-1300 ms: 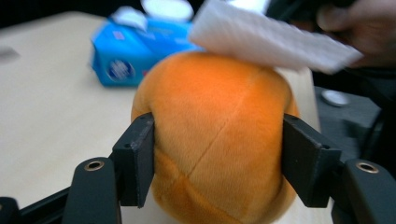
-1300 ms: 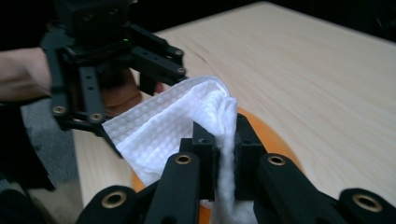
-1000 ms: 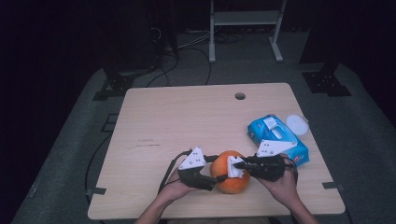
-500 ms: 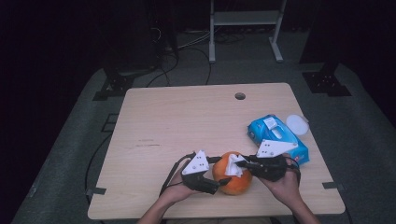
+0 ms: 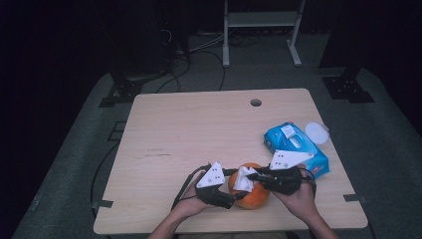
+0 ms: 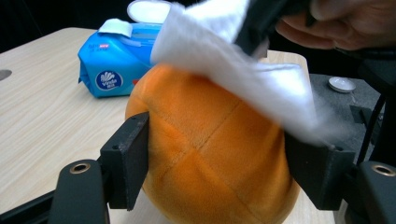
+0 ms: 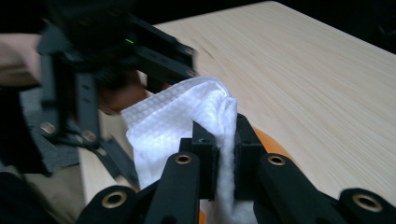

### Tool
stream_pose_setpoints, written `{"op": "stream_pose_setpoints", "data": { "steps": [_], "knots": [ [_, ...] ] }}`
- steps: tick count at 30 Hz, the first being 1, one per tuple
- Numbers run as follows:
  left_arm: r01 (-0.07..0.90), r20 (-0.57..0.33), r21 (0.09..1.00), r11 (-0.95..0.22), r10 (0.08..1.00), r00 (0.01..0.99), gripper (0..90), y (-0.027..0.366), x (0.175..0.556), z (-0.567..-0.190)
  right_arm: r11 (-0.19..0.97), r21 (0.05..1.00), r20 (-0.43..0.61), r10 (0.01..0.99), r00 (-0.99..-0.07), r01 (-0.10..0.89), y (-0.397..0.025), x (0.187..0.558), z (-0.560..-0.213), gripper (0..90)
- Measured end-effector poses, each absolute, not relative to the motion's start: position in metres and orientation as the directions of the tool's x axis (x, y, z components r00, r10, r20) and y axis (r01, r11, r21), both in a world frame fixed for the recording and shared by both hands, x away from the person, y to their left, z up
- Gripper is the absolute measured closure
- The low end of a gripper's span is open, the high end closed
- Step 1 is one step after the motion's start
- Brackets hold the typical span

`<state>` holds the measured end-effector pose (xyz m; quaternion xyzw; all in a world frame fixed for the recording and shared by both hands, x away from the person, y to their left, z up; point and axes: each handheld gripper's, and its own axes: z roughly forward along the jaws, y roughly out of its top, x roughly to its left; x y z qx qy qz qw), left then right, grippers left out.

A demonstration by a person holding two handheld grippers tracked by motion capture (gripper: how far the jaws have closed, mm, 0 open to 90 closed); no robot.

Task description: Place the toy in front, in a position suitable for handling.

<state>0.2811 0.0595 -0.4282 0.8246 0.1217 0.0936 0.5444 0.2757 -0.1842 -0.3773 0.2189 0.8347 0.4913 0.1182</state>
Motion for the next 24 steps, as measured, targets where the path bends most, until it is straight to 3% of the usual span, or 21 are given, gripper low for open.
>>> {"op": "stream_pose_setpoints", "data": {
  "steps": [3,8,12,18,22,24],
  "knots": [
    [0.130,-0.008,0.918,-0.375,0.308,0.951,26.3,0.065,0.286,-0.430,0.402,0.866,0.052,0.522,-0.851,0.299,-0.199,0.282,-0.384,81.8],
    [0.248,-0.134,0.909,-0.335,0.329,0.935,12.2,0.063,0.292,-0.429,0.392,0.860,0.080,0.528,-0.846,0.326,-0.202,0.283,-0.390,81.7],
    [0.226,-0.110,0.914,-0.338,0.330,0.938,20.3,0.059,0.287,-0.428,0.405,0.862,0.069,0.503,-0.861,0.306,-0.190,0.277,-0.386,81.7],
    [0.117,-0.001,0.919,-0.377,0.294,0.956,27.3,0.058,0.282,-0.427,0.417,0.869,0.047,0.464,-0.885,0.265,-0.179,0.273,-0.379,81.8],
    [0.149,-0.036,0.915,-0.374,0.293,0.956,26.1,0.065,0.287,-0.431,0.422,0.856,0.043,0.515,-0.856,0.297,-0.193,0.281,-0.382,81.8],
    [0.206,-0.097,0.909,-0.363,0.295,0.951,20.2,0.068,0.292,-0.431,0.396,0.847,0.115,0.517,-0.848,0.356,-0.201,0.287,-0.389,81.8]
  ]
}}
